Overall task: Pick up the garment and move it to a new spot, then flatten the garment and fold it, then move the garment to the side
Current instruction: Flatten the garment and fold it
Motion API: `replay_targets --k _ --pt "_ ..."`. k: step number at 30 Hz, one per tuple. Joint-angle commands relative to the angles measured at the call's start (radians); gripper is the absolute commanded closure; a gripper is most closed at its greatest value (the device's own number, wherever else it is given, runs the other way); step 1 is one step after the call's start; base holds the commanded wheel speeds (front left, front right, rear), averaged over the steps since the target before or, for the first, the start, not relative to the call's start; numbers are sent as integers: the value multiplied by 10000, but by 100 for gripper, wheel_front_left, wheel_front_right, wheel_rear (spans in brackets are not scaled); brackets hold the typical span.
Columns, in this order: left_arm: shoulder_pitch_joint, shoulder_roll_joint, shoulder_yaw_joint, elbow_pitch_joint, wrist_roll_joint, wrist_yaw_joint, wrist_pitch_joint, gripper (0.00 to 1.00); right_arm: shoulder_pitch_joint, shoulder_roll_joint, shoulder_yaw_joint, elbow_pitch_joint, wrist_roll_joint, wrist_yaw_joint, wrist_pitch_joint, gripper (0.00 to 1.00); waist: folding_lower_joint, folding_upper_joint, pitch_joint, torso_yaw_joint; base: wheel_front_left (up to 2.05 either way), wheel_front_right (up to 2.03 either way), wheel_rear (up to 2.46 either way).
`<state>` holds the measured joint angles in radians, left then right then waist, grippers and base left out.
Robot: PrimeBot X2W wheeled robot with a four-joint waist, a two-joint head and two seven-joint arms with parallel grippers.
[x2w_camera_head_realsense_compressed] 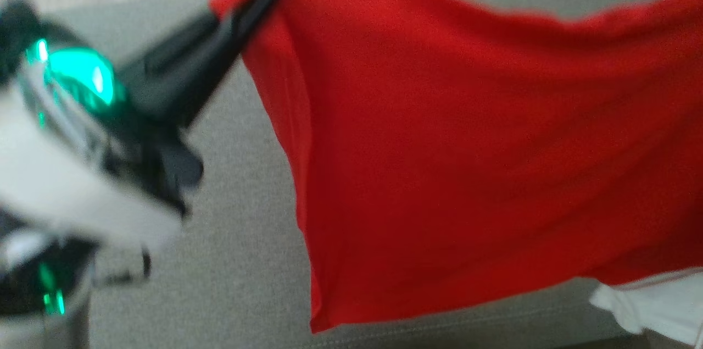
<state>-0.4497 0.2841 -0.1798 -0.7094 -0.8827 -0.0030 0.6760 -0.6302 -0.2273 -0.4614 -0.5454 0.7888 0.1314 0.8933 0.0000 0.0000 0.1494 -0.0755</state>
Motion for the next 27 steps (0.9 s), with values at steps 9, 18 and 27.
replay_targets --k 9,18,27 --pt "-5330 231 -169 4629 1027 -413 289 100 -4459 178 1610 3437 -2494 -7 -325 100 0 0 2869 534 0 0 0" --pt "-11023 -734 -149 9949 2855 -390 -2598 100 -9961 1421 1880 7437 -5205 -7 -3887 100 0 0 5202 534 0 0 0" --pt "-12057 -1104 -940 13205 3732 -1111 -5955 100 -9913 1540 2419 9236 -4892 -7 -6358 100 0 0 5451 375 0 0 0"
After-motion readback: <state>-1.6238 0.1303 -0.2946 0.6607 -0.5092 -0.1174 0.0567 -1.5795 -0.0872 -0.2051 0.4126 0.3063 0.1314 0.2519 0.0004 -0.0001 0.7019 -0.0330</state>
